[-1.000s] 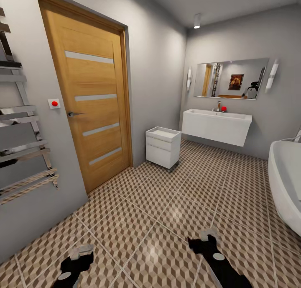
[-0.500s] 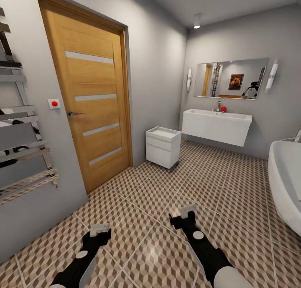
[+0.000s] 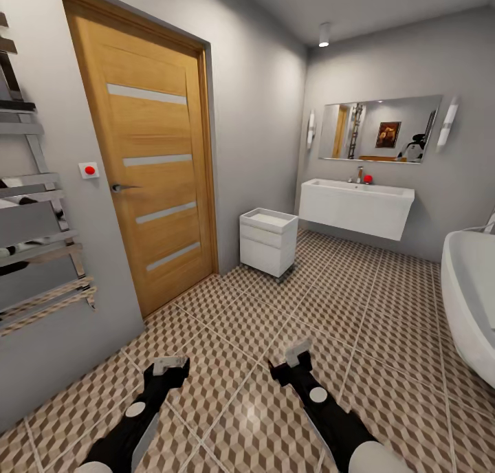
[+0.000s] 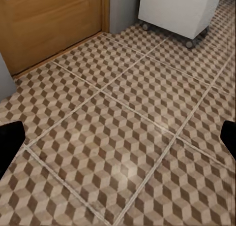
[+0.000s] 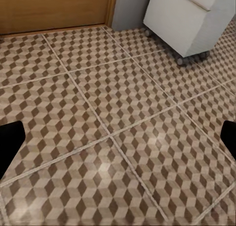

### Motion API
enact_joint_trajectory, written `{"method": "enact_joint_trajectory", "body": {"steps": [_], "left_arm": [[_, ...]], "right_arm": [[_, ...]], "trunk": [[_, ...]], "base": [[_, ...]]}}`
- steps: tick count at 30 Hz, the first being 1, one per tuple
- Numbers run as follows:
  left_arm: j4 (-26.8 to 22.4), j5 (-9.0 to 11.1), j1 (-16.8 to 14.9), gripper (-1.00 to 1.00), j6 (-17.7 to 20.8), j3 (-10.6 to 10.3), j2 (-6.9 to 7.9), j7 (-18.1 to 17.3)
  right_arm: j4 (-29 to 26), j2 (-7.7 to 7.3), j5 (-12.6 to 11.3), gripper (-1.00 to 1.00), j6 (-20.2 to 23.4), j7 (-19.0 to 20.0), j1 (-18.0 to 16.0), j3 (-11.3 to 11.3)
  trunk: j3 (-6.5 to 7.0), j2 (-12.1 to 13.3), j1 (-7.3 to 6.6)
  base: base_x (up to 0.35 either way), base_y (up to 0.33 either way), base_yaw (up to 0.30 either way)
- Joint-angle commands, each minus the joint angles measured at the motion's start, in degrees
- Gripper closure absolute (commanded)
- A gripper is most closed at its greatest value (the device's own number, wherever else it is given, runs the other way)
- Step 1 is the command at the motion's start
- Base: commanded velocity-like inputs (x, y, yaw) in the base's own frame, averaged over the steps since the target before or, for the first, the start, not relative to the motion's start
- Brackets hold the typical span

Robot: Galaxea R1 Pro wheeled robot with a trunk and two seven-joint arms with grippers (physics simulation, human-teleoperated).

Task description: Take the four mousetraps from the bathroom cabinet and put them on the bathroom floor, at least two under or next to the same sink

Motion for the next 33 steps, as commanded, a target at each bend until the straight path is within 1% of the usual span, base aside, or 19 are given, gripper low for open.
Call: {"method": "enact_joint_trajectory", "body": {"steps": [1,7,17,26,27,31,33], "left_arm": [[0.0,-0.1,0.0,-1.00,-0.2,0.3,-0.12,-0.4],[0.3,-0.1,0.0,-1.00,-0.1,0.3,-0.55,-1.1],[2.4,-0.1,0.0,-1.00,-0.3,0.3,-2.40,-1.2],[2.6,-0.1,0.0,-1.00,-0.3,0.3,-2.71,-1.1],[2.6,-0.1,0.0,-1.00,-0.3,0.3,-2.71,-1.1],[2.5,0.1,0.0,-1.00,-0.2,0.4,-2.83,-0.8],[2.4,0.2,0.0,-1.00,-0.2,0.4,-2.86,-0.6]], "right_arm": [[0.3,0.01,0.5,-1.00,-0.3,0.0,0.0,0.0],[1.9,0.01,0.5,-1.00,-1.7,0.0,0.0,0.1],[3.5,0.01,0.5,-1.00,-2.0,0.0,-0.1,0.0],[3.5,0.12,0.5,-1.00,-1.9,0.0,-0.3,0.0],[3.3,0.22,0.5,-1.00,-1.8,0.0,-0.9,0.0],[3.5,0.43,0.4,-1.00,-0.6,0.0,-5.8,0.0],[3.8,0.48,0.4,-1.00,-0.1,0.0,-6.7,0.0]], "trunk": [[-0.06,0.0,0.00],[-0.06,0.0,0.00],[-0.06,0.0,0.00],[-0.06,0.0,0.00],[-0.06,0.0,0.00],[-0.06,0.0,0.00],[-0.06,0.0,0.00]], "base": [[0.000,0.000,0.000],[0.000,0.000,0.000],[0.000,0.000,0.000],[0.000,0.000,0.000],[0.000,0.000,0.000],[0.000,0.000,0.000],[0.000,0.000,0.000]]}}
